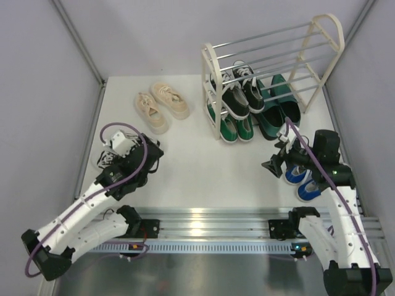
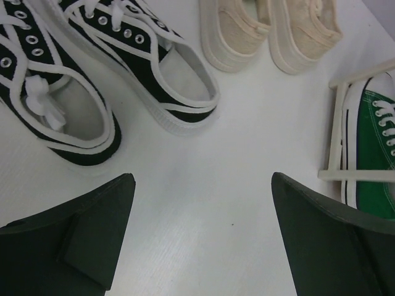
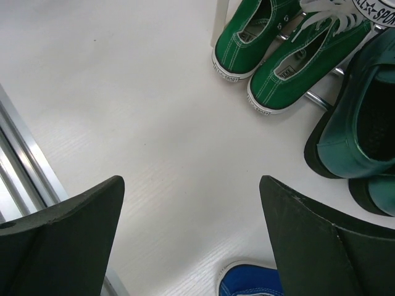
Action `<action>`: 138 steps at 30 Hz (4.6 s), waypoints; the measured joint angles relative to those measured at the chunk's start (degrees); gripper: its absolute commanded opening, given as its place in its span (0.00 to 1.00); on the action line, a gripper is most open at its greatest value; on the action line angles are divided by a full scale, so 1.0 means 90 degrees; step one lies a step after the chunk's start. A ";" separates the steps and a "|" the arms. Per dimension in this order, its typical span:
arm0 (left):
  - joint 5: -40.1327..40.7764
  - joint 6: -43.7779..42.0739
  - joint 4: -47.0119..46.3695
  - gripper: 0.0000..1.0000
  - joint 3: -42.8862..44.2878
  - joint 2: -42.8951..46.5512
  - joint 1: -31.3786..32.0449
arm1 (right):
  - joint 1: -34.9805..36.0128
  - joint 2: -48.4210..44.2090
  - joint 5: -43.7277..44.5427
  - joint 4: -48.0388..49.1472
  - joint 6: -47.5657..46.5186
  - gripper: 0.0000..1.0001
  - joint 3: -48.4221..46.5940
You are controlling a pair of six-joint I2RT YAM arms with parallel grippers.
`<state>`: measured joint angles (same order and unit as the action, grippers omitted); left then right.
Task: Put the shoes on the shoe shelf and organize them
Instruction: Pick up the shoe at the center of the board.
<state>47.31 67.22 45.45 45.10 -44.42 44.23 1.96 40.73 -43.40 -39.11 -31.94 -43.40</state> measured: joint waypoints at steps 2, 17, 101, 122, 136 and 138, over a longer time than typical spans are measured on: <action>-0.0323 -0.0117 -0.0041 0.97 -0.0104 0.0063 -0.0566 | -0.0112 -0.0015 -0.0112 -0.0051 -0.0022 0.90 0.0000; -0.2652 -0.0721 -0.0287 0.81 0.0015 -0.1795 -0.3929 | -0.0488 -0.0223 -0.0316 -0.0143 -0.0146 0.89 0.0000; -0.4811 -0.3971 -0.2254 0.00 0.1552 -0.2101 0.3271 | -0.0478 0.1341 -0.0515 -0.0401 0.4092 0.99 -0.1416; -0.4872 -0.4160 -0.4061 0.00 0.3167 -0.4731 0.3456 | 0.0100 0.1435 -0.0699 0.0692 0.6445 0.74 -0.0539; -0.5185 -0.3623 -0.5921 0.77 0.1965 -0.4493 0.3458 | -0.0104 0.0971 -0.1399 0.0709 0.4660 0.00 -0.0576; -0.5277 -0.3485 -0.6025 0.84 0.1661 -0.4143 0.3441 | -0.0148 0.0964 -0.1627 0.0508 0.4024 0.00 -0.0675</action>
<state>-0.19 35.86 -8.78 60.05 -81.71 75.20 0.62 49.41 -58.04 -34.54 4.27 -49.47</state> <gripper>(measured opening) 0.760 0.395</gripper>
